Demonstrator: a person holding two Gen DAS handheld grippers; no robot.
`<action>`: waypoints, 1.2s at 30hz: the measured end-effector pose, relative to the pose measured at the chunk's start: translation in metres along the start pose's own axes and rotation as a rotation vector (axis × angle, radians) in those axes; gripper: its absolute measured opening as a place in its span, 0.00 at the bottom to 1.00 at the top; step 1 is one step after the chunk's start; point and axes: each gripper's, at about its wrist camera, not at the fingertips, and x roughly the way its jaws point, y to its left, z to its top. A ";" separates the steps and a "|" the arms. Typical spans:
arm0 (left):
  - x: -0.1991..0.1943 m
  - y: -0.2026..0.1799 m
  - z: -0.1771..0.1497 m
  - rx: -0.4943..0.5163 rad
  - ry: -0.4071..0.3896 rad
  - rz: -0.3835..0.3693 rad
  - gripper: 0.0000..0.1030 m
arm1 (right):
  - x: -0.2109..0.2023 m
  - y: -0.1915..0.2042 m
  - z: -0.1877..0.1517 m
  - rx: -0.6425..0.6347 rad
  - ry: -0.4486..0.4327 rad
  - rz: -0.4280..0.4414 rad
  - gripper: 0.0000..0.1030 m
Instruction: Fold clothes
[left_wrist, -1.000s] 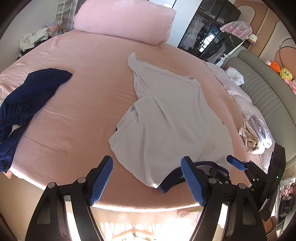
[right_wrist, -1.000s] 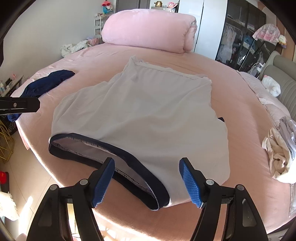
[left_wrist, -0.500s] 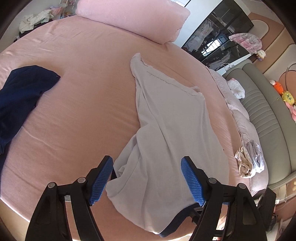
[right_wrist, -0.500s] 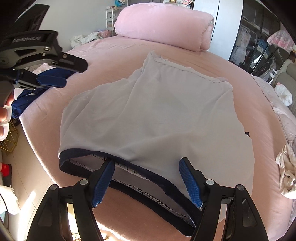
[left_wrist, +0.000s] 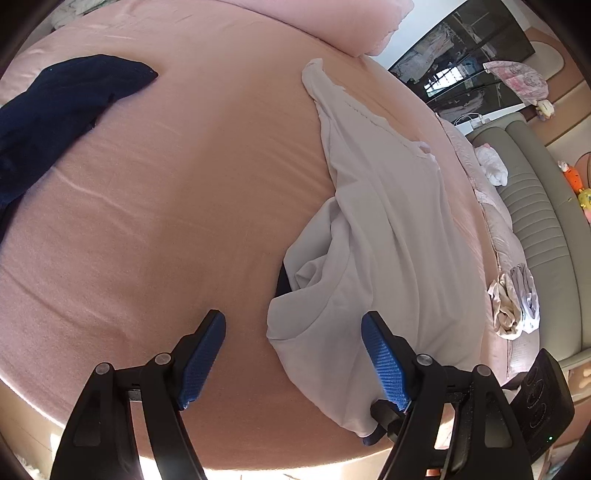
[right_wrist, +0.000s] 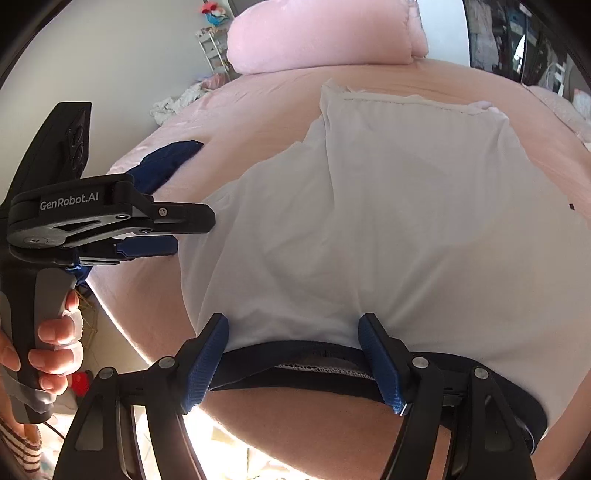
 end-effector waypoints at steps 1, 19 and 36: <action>0.000 0.001 -0.003 -0.009 -0.007 -0.011 0.73 | -0.001 0.004 -0.001 -0.026 0.004 -0.017 0.70; 0.001 -0.014 -0.025 -0.081 -0.145 -0.132 0.17 | -0.012 -0.023 0.050 0.267 0.101 0.263 0.70; 0.033 -0.078 -0.028 0.113 -0.036 -0.174 0.17 | 0.020 -0.076 0.050 0.479 0.138 0.460 0.71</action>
